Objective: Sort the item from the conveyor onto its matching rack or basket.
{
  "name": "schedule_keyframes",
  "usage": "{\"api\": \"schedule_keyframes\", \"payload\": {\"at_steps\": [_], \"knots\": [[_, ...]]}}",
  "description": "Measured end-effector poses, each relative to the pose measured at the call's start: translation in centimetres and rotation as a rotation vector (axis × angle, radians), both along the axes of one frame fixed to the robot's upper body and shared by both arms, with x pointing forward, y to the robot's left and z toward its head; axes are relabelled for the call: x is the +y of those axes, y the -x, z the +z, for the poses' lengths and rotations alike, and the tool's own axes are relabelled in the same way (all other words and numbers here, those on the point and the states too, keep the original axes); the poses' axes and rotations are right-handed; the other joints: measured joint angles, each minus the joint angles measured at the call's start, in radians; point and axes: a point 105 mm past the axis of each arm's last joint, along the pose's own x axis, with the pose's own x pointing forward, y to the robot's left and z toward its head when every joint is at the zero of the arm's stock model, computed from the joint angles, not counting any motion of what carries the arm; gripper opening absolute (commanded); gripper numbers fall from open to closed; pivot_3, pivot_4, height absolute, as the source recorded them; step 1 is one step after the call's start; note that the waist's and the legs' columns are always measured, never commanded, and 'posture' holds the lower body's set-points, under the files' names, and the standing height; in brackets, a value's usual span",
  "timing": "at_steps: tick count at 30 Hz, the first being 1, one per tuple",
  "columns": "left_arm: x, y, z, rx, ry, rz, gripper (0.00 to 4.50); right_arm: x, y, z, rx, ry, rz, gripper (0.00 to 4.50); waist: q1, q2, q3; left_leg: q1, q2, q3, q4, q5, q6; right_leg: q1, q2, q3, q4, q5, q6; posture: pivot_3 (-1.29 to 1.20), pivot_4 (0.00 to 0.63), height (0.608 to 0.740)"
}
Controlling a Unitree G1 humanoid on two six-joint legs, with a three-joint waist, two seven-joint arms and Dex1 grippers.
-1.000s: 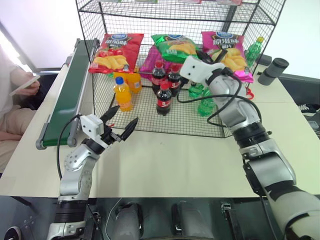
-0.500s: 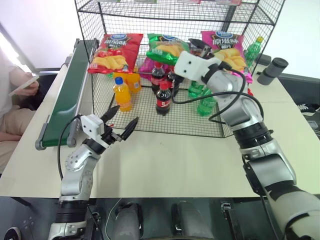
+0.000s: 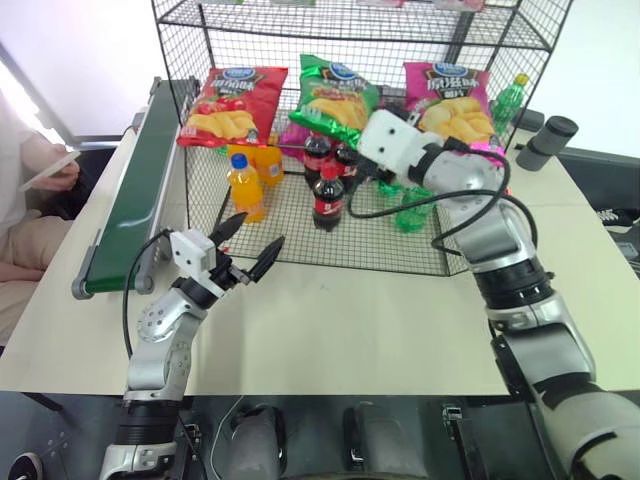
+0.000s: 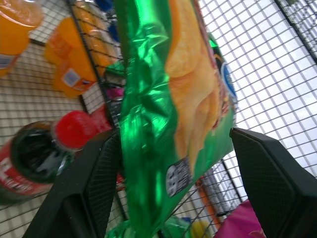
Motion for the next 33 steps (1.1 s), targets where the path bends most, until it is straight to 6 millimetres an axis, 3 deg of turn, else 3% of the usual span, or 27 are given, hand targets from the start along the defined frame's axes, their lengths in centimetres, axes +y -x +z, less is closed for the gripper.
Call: {"api": "schedule_keyframes", "payload": {"at_steps": [6,10,12,16,18,19,21,27,33], "knots": [[0.4,0.1,-0.1,0.003,-0.031,-0.001,4.5,0.3,3.0,0.8,0.109,-0.17,0.161,3.6,0.001,0.0,0.0,0.0,0.0,-0.003,0.0,0.0,0.0,0.0,0.0,-0.001,0.0,0.0,0.0,0.0,0.15,0.74],[3.1,0.7,-0.3,0.033,-0.082,0.027,4.5,-2.4,5.7,3.7,0.103,-0.496,0.231,3.6,0.003,0.0,0.0,0.0,0.001,-0.004,-0.001,0.0,0.0,0.001,0.0,-0.001,-0.001,0.0,0.0,0.0,0.15,0.74],[4.2,1.3,-0.4,0.073,-0.088,0.037,4.5,-3.2,7.4,2.3,0.192,-0.584,0.277,3.6,0.004,-0.001,-0.001,0.0,0.003,-0.006,-0.001,-0.001,0.001,0.003,-0.001,-0.002,-0.002,0.0,0.0,0.0,0.15,0.74],[6.1,2.4,-0.3,0.153,-0.096,0.028,4.5,-4.1,10.9,-4.2,0.477,-0.611,0.325,3.6,0.004,-0.001,0.0,0.0,0.002,-0.005,-0.001,-0.001,0.002,0.003,-0.003,-0.002,-0.002,0.0,0.0,0.0,0.15,0.74],[7.5,2.6,0.4,0.17,-0.125,0.035,4.5,-5.4,12.8,-6.3,0.556,-0.607,0.325,3.6,0.004,-0.001,0.0,0.001,0.001,-0.006,-0.001,-0.001,0.002,0.004,-0.002,-0.002,-0.002,0.0,0.0,0.0,0.15,0.74],[8.7,2.8,0.9,0.171,-0.138,0.062,4.5,-6.3,13.3,-7.0,0.579,-0.613,0.304,3.86,0.002,-0.001,0.0,0.002,0.001,-0.006,-0.001,-0.001,0.002,0.004,-0.002,-0.002,-0.002,0.0,0.0,0.0,0.15,0.74],[9.9,2.8,2.0,0.156,-0.148,0.087,4.5,-7.7,14.0,-7.9,0.596,-0.598,0.276,4.48,-0.001,0.0,0.0,0.003,-0.001,-0.005,-0.001,-0.001,0.002,0.005,-0.002,-0.002,-0.002,0.0,-0.001,0.0,0.15,0.74],[12.6,2.8,0.9,0.242,-0.178,0.157,4.5,-8.5,16.1,-10.2,0.664,-0.558,0.27,4.48,-0.001,0.0,0.0,0.003,0.0,-0.006,-0.001,-0.001,0.002,0.004,-0.001,-0.001,-0.002,-0.001,-0.001,0.0,0.15,0.74],[13.4,3.0,0.5,0.268,-0.216,0.171,4.5,-8.8,15.4,-9.4,0.63,-0.528,0.28,4.48,0.003,0.0,0.0,0.003,-0.001,-0.006,-0.001,-0.001,0.002,0.004,-0.002,-0.001,-0.002,-0.002,-0.003,0.0,0.15,0.74]]}}
